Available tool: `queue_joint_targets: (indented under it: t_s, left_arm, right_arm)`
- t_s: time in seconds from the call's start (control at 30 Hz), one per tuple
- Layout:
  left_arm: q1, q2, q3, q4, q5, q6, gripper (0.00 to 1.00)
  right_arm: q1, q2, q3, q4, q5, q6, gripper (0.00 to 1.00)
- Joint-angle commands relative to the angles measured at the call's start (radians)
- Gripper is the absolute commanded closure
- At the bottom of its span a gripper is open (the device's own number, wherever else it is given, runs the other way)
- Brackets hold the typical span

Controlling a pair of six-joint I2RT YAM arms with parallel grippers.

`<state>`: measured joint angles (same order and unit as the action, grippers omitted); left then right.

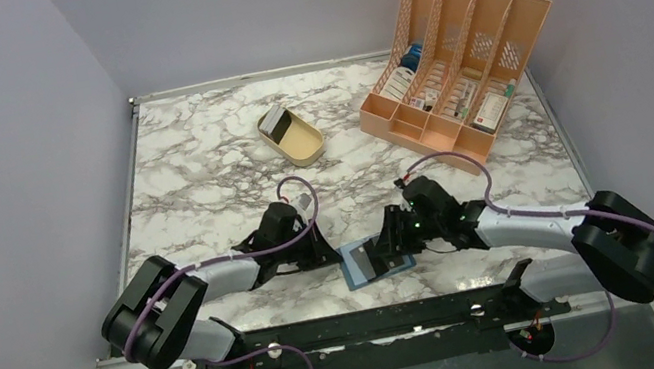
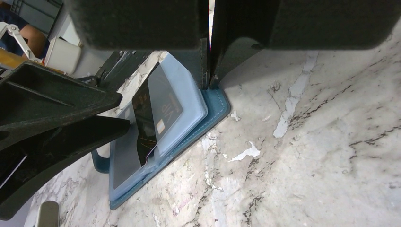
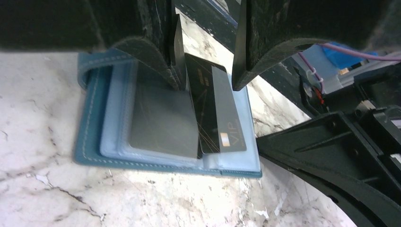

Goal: Put the credit cards into the card holder
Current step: Insert the credit card into the card holder.

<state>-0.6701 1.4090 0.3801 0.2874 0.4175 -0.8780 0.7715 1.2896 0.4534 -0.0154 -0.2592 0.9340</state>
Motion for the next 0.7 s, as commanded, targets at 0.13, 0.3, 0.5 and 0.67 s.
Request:
queue_joint_targets:
  t_s: [0.13,0.3,0.5,0.67]
  left_arm:
    - [-0.005,-0.023,0.002,-0.063,-0.042,0.010,0.92]
    - [-0.003,0.030,0.029,-0.040,-0.020,0.017,0.92]
    - [0.014,0.074,0.067,-0.042,-0.010,0.040,0.92]
    - [0.050,0.093,0.080,-0.031,0.020,0.044,0.92]
  right_arm:
    - [0.029,-0.092,0.012,-0.094,-0.001,-0.298,0.58]
    - [0.049,-0.095,0.054,-0.105,0.039,-0.474,0.59]
    - [0.093,-0.143,0.088,-0.035,-0.016,-0.758,0.60]
    - [0.123,-0.141,0.145,-0.049,-0.105,-1.051,0.59]
